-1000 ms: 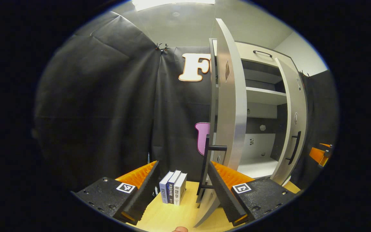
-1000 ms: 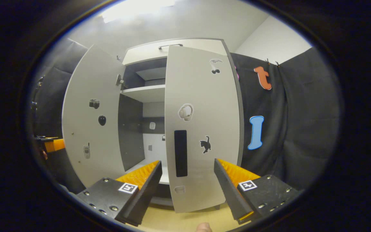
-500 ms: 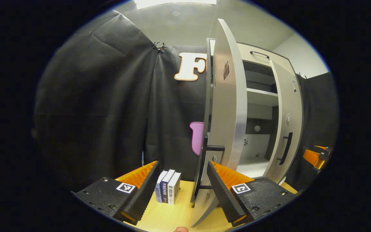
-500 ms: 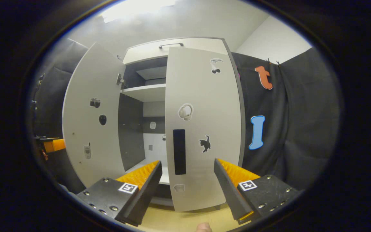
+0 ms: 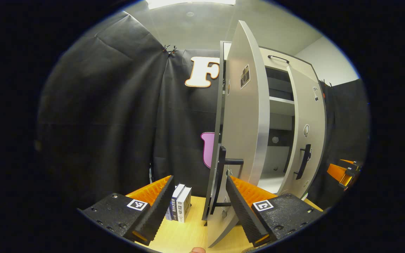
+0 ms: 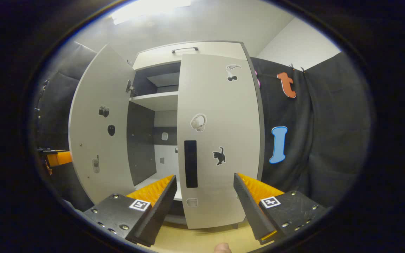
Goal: Grasp the bottle in the cabinet with the left hand and place it on the coaster, then close the right door with the right hand and the left door with the left hand.
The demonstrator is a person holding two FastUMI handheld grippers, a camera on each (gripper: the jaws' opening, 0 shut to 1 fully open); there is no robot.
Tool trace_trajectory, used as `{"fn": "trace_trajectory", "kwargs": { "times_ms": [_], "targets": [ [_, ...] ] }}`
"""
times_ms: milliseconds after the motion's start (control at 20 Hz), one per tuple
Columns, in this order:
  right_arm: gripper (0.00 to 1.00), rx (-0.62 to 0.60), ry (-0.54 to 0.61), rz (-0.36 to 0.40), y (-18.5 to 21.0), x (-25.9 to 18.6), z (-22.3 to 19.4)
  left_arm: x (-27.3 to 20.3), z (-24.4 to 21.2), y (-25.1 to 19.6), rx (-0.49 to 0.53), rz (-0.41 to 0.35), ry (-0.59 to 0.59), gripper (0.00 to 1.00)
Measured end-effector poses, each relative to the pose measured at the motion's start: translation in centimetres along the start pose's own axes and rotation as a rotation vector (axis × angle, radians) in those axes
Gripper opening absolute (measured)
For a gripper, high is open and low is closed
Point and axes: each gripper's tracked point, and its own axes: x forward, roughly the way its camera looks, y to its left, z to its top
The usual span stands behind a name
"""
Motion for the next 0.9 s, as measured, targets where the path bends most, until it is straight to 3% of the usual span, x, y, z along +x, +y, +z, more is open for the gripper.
{"fn": "trace_trajectory", "kwargs": {
  "times_ms": [900],
  "targets": [
    [0.98, -0.004, -0.02, -0.047, -2.3, -0.5, 0.6, 1.2, -0.6, -6.5, -0.025, -0.138, 0.016, 0.93]
  ]
}}
